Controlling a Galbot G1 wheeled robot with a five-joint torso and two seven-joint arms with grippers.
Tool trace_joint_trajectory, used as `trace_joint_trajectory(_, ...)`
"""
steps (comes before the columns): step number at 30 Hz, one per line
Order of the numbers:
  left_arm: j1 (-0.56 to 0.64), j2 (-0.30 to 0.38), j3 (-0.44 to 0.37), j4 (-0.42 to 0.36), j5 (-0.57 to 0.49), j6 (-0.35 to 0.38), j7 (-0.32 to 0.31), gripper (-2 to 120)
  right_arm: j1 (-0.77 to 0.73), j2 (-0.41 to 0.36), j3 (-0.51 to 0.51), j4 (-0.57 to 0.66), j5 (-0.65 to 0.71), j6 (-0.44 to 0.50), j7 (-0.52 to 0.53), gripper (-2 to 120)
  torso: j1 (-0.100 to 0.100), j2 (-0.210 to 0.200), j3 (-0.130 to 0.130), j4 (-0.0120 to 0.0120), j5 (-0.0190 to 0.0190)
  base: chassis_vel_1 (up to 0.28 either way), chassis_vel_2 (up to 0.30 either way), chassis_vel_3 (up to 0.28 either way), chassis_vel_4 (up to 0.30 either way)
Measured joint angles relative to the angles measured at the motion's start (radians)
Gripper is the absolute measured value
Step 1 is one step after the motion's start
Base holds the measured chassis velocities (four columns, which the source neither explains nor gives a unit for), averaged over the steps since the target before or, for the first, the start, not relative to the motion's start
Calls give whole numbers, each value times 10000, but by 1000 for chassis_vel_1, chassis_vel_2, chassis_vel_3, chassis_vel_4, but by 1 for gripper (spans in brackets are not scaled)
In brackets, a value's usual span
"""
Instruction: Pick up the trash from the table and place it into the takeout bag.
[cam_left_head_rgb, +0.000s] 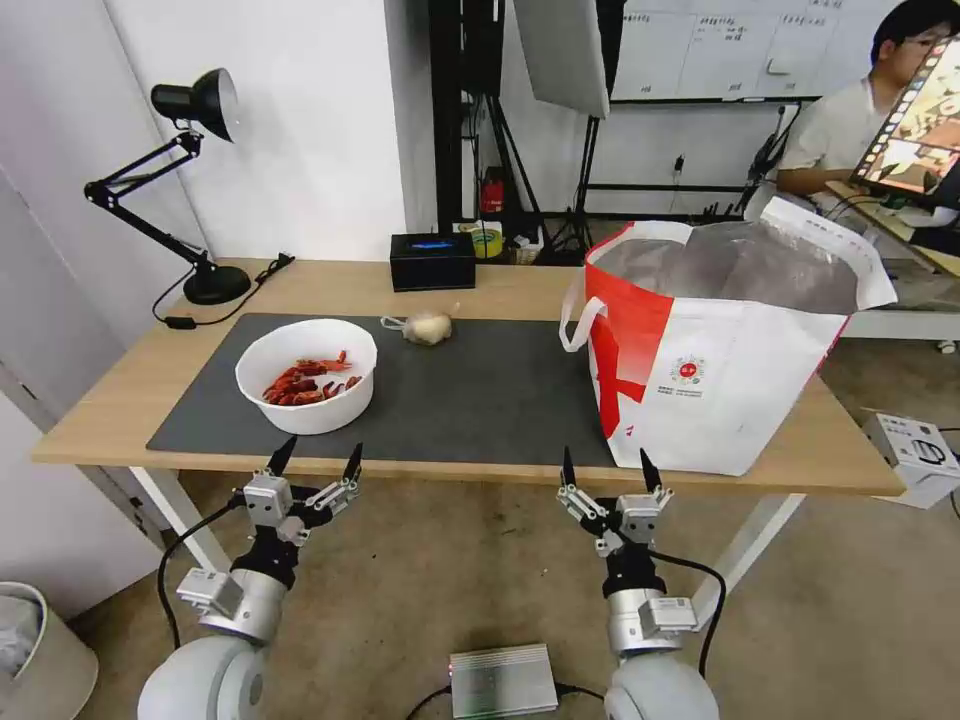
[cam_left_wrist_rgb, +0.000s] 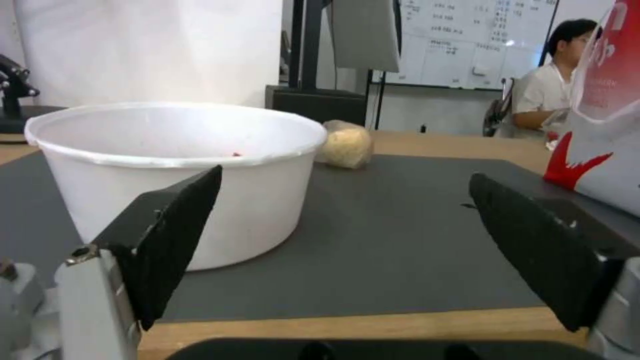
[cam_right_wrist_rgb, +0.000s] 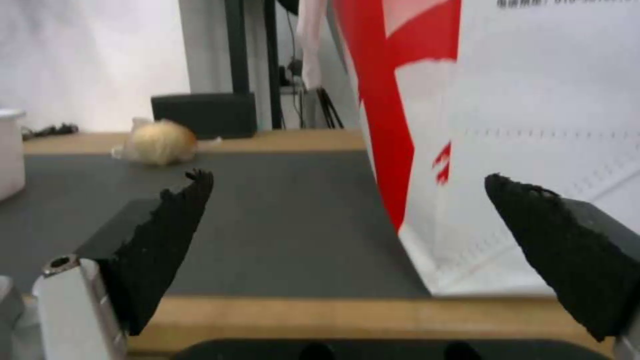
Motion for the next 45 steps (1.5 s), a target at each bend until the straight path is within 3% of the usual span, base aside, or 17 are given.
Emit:
trace_joint_trajectory(7,108,-121,-36,8,547,0,-4,100,-367,79,-121,20,-507,-112,68,100,0,0,0,0,0,0,0,0,0)
trace_joint_trajectory(34,195,-202,-140,-20,532,-24,6,100,-269,296,-402,-268,-655,82,22,100,0,0,0,0,-1,0,0,0,0)
trace_joint_trajectory(42,248,-218,-205,-39,519,-43,18,100,200,180,-604,-477,-240,351,-284,100,0,0,0,0,0,0,0,0,0)
trace_joint_trajectory(45,415,-389,-287,-127,517,-117,105,100,1329,-104,-867,-929,427,361,-476,99,0,0,0,1,0,0,0,0,0)
